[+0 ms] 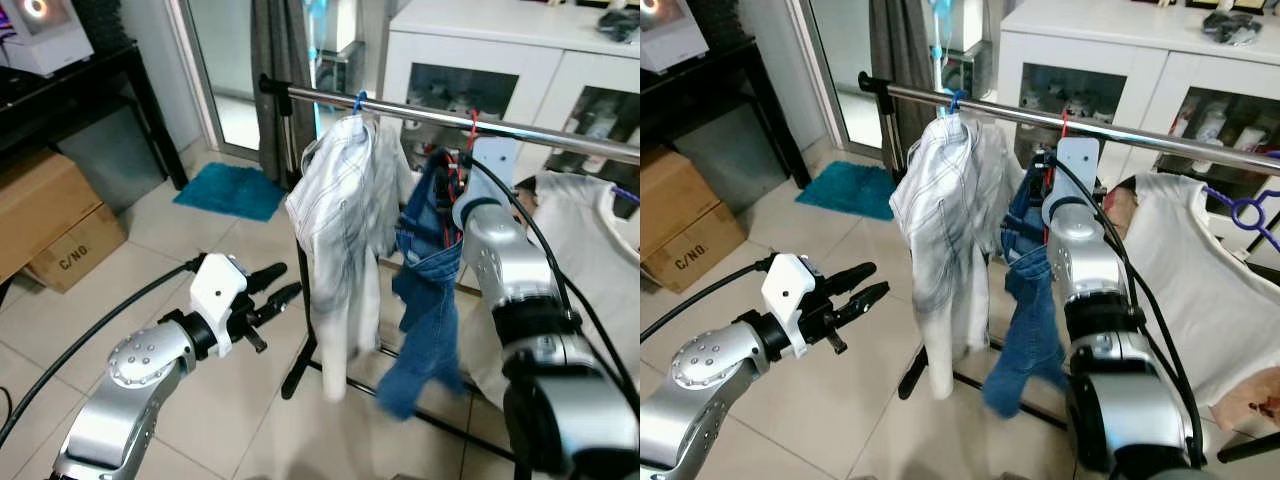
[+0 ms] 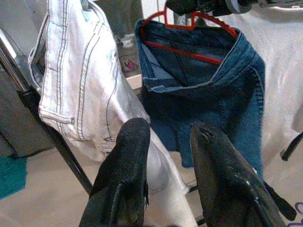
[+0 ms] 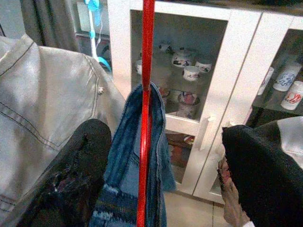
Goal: Hang hanger
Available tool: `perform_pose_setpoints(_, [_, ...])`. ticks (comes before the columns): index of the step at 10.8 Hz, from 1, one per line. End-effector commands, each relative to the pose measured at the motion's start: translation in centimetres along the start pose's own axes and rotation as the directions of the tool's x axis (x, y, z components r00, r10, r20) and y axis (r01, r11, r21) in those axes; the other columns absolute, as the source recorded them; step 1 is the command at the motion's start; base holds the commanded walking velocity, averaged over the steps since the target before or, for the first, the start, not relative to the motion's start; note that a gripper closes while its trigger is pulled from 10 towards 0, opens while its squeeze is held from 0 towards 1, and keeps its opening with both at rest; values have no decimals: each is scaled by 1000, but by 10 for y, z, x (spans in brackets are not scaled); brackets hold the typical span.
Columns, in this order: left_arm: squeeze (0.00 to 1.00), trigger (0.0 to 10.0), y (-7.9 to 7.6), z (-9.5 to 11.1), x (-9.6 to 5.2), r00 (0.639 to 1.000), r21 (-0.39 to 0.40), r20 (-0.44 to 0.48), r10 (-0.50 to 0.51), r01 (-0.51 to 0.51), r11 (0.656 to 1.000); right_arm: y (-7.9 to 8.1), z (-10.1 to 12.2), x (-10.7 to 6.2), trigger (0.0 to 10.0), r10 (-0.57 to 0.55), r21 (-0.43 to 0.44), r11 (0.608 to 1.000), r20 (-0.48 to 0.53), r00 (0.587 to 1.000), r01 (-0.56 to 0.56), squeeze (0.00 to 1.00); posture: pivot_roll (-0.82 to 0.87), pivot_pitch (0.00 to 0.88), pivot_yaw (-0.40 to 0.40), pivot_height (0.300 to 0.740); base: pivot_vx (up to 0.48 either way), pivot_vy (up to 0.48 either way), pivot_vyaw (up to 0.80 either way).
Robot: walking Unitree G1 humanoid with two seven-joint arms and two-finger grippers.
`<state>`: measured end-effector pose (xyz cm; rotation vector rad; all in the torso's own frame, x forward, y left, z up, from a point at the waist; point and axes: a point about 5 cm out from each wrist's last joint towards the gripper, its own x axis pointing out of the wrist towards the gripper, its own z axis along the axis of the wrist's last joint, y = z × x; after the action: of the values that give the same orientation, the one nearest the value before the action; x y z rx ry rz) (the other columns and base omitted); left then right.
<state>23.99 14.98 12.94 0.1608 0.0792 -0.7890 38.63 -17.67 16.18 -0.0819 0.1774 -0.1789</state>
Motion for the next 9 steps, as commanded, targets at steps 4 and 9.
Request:
perform_pose_setpoints(4, [0,10000,2,3,-1,1000,7,-7,-21,21,1000,-5,7,16,4039,49,37,998,-47,998,-47,0,-25,16,38,740,0,0,0])
perform_pose_setpoints(9, [0,10000,-2,1,-6,999,-4,-32,-37,37,999,-22,7,22,0,33,89,996,-130,991,-21,0,2,46,28,740,0,0,0])
